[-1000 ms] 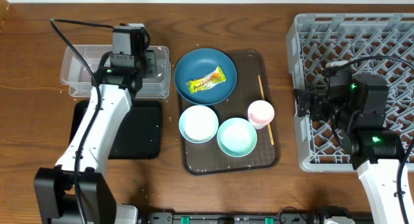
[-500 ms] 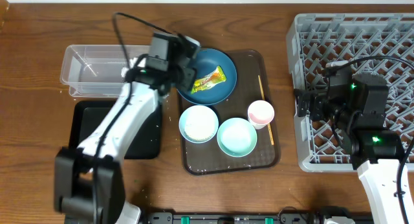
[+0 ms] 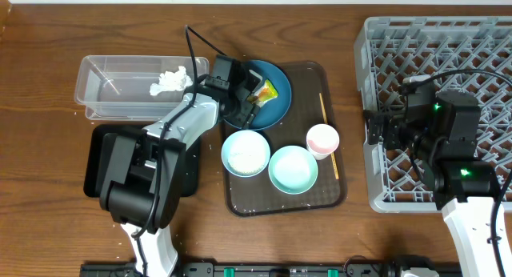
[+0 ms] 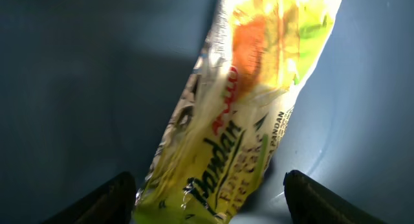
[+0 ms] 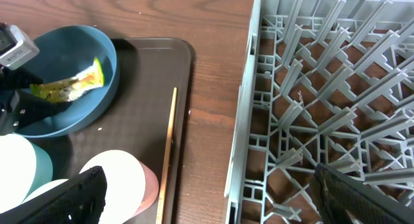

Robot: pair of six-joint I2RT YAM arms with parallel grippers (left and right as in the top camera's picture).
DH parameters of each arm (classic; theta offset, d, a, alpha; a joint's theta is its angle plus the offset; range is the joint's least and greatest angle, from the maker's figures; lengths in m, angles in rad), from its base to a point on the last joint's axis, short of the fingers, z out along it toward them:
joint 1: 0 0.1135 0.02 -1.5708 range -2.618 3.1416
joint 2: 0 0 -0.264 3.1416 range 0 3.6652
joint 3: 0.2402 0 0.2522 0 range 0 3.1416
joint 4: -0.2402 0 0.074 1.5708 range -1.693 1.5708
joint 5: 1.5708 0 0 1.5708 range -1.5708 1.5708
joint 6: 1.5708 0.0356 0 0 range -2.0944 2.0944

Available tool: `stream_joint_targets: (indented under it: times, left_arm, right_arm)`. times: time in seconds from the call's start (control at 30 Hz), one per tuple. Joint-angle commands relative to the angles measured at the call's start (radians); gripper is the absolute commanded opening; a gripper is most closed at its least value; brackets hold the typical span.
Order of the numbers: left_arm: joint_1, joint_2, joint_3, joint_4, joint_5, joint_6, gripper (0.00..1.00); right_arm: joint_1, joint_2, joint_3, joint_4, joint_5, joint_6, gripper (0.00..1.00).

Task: Sort waste into correct bins and load items into the dishwasher rack
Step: 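Lower the left gripper onto the plate and grasp the yellow wrapper, then move the wrapper left and release it into the clear bin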

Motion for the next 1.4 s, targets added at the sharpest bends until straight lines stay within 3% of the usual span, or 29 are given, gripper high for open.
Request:
stream_joint_targets:
  times: [0.0, 0.13, 0.27, 0.37, 0.77, 0.97, 1.17, 1.37]
  left_arm:
    - [0.000, 0.031, 0.005, -0.004, 0.005, 0.013, 0.74]
    - [0.000, 0.037, 0.005, -0.005, 0.006, 0.012, 0.53]
    - [0.000, 0.037, 0.005, -0.003, 0.005, 0.013, 0.24]
    - [0.000, 0.035, 0.005, -0.003, 0.005, 0.008, 0.11]
    - [0.000, -0.187, 0.007, -0.019, 0.004, -0.063, 0.08]
    - [0.026, -0.339, 0.007, -0.066, -0.197, -0.077, 0.07]
    - [0.129, -0.388, 0.007, -0.103, -0.243, -0.088, 0.07]
    - [0.270, -0.371, 0.007, -0.110, -0.242, -0.232, 0.10]
  right_arm:
    - [0.003, 0.002, 0.016, -0.001, -0.008, 0.006, 0.99]
    - [0.003, 0.008, 0.016, -0.001, -0.008, 0.007, 0.99]
    - [0.003, 0.014, 0.016, -0.001, -0.008, 0.006, 0.99]
    - [0.003, 0.014, 0.016, -0.001, -0.008, 0.006, 0.99]
    - [0.003, 0.014, 0.016, 0.000, -0.008, 0.006, 0.99]
    - [0.003, 0.014, 0.016, -0.001, -0.008, 0.006, 0.99]
    - [0.003, 0.014, 0.016, 0.000, -0.008, 0.006, 0.99]
    - [0.003, 0.014, 0.016, -0.001, -0.008, 0.007, 0.99]
